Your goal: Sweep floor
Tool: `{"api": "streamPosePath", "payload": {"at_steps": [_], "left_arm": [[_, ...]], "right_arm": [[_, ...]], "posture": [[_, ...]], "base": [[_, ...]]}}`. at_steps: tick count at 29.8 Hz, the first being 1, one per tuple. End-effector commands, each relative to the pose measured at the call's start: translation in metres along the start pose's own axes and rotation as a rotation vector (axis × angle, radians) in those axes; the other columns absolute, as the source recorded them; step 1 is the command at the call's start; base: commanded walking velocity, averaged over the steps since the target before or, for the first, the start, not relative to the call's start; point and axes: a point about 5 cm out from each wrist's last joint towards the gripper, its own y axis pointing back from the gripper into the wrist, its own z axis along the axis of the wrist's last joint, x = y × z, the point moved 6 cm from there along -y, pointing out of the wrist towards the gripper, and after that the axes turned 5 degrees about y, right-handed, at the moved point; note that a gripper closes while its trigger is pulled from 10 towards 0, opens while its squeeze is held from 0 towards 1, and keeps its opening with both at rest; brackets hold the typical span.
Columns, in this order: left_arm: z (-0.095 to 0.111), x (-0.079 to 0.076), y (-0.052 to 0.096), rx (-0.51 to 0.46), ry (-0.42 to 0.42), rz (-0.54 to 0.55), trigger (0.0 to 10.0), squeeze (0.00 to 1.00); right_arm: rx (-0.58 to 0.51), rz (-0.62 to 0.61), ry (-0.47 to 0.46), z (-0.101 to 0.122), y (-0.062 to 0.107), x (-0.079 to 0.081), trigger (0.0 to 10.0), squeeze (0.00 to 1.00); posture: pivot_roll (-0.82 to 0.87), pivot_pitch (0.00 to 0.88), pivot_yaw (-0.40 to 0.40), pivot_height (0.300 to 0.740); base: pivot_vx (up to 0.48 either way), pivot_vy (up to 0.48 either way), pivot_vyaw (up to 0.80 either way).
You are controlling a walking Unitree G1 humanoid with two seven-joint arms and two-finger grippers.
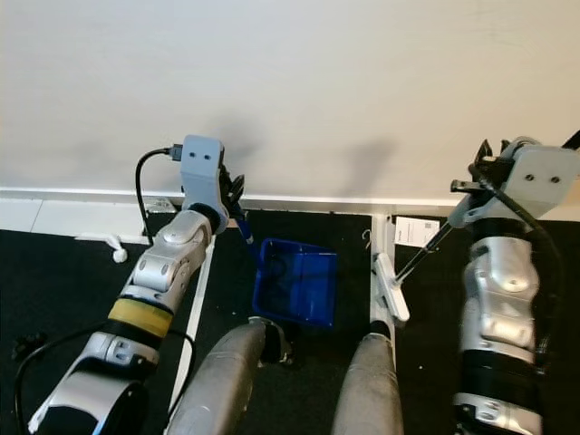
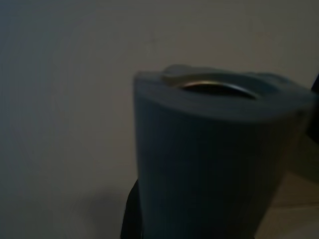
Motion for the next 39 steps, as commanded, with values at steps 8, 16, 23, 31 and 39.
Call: {"api": "streamPosePath", "payload": {"at_steps": [8, 16, 23, 31, 39], "left_arm": [[-0.005, -0.01, 0.013, 0.031, 0.055, -0.061, 10.0, 0.0], [0.0, -0.011, 0.019, 0.028, 0.059, -0.059, 10.0, 0.0], [0.001, -0.01, 0.022, 0.039, 0.052, -0.051, 10.0, 0.0], [-0.003, -0.01, 0.02, 0.053, -0.041, -0.077, 10.0, 0.0], [-0.014, 0.001, 0.021, 0.104, -0.085, -0.077, 10.0, 0.0]], "right_arm": [[-0.05, 0.043, -0.155, 0.017, -0.027, 0.076, 10.0, 0.0], [-0.024, 0.022, -0.318, 0.015, -0.036, 0.104, 10.0, 0.0], [-0.006, 0.048, -0.339, 0.01, -0.029, 0.127, 10.0, 0.0], [-0.237, 0.016, -0.268, 0.065, -0.051, 0.083, 10.0, 0.0], [-0.268, 0.045, -0.154, 0.08, -0.053, 0.064, 10.0, 0.0]], "posture": [[0.03, 0.342, 0.227, 0.74], [0.08, 0.348, 0.219, 0.74], [0.08, 0.346, 0.21, 0.74], [0.04, 0.343, 0.205, 0.74], [0.02, 0.342, 0.199, 0.74]], "base": [[0.0, 0.0, 0.0], [0.0, 0.0, 0.0], [0.0, 0.0, 0.0], [0.0, 0.0, 0.0], [0.0, 0.0, 0.0]]}}
